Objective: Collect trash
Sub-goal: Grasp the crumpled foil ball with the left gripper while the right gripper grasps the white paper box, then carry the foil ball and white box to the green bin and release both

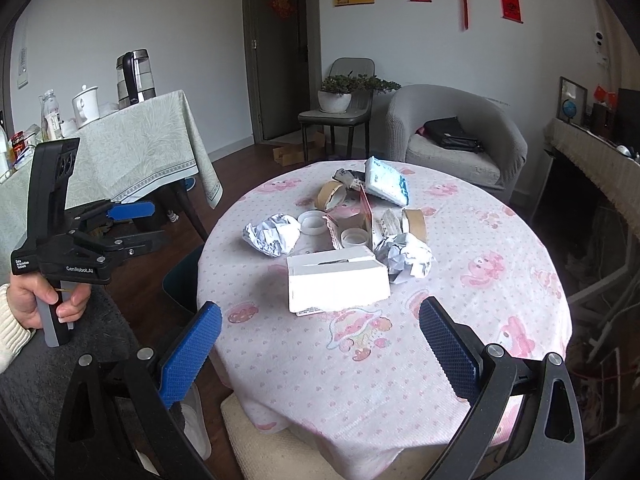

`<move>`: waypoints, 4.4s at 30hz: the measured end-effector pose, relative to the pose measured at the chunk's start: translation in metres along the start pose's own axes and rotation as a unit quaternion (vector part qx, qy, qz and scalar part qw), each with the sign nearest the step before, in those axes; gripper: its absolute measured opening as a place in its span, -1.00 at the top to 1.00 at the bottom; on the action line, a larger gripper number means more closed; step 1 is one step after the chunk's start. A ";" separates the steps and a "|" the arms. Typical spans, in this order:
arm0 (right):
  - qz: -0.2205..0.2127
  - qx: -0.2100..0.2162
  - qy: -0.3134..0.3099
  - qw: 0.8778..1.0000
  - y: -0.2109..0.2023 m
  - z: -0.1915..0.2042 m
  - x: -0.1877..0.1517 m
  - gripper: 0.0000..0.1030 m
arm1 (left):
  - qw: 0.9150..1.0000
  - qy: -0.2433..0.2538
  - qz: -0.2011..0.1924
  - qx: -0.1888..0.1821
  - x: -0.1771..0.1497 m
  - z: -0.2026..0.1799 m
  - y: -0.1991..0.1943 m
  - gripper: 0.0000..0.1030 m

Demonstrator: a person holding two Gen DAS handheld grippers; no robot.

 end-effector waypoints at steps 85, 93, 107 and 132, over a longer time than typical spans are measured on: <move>0.045 0.135 -0.043 0.989 0.174 0.183 0.148 -0.46 | 0.961 -0.208 0.165 0.071 -0.062 0.257 0.089 0.21; 0.078 0.165 -0.021 0.983 0.214 0.213 0.150 -0.46 | 0.949 -0.226 0.209 0.073 -0.091 0.284 0.107 0.13; 0.135 0.143 -0.018 0.980 0.283 0.241 0.143 -0.46 | 0.951 -0.255 0.151 0.087 -0.103 0.325 0.056 -0.09; 0.239 0.089 -0.021 0.967 0.393 0.262 0.089 -0.69 | 0.975 -0.207 0.050 0.067 -0.053 0.301 -0.028 0.40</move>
Point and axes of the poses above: each gripper's, at about its wrist camera, not at the fingertips, and y roughly the way its jaws point, z to its left, x to its top, the point moved 4 cm from there along y, roughly the way its jaws point, and after that the axes turned 9 degrees about z, right-handed, at the moved point
